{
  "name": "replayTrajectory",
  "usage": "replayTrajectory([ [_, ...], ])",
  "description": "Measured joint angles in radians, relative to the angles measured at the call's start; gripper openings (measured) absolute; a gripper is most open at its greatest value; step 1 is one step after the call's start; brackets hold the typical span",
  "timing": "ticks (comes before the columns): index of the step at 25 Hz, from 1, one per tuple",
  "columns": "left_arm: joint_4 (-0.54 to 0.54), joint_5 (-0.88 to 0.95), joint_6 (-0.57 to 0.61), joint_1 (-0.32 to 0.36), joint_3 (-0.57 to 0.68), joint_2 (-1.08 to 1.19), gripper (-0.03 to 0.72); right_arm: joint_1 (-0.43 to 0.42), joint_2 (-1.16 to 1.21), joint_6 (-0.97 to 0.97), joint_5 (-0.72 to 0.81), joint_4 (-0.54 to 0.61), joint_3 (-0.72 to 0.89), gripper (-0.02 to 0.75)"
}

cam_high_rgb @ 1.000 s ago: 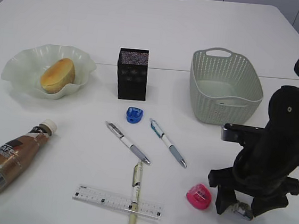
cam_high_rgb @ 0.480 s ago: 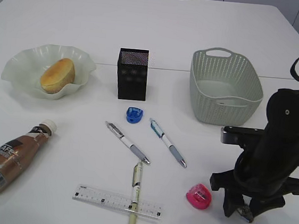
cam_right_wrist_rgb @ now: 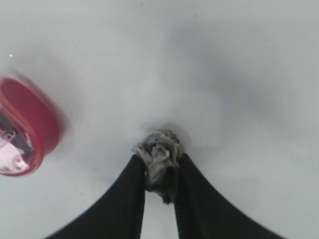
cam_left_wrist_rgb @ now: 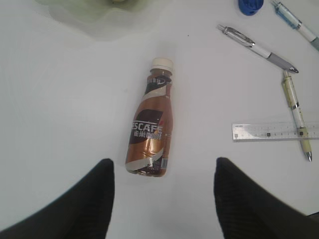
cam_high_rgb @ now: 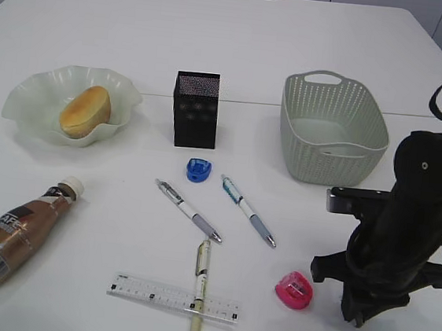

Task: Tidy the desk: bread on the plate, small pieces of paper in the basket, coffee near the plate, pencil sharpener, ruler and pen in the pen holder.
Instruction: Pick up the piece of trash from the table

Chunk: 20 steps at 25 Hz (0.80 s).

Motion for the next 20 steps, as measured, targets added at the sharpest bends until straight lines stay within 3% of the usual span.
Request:
replayTrajectory([
  [11, 0.0, -0.005, 0.0, 0.0, 0.0, 0.0, 0.459, 0.0, -0.062, -0.017, 0.008, 0.013, -0.04, 0.102],
  [20, 0.0, -0.016, 0.0, 0.0, 0.0, 0.01, 0.458, 0.0, -0.11, -0.016, 0.052, -0.026, -0.364, 0.102],
])
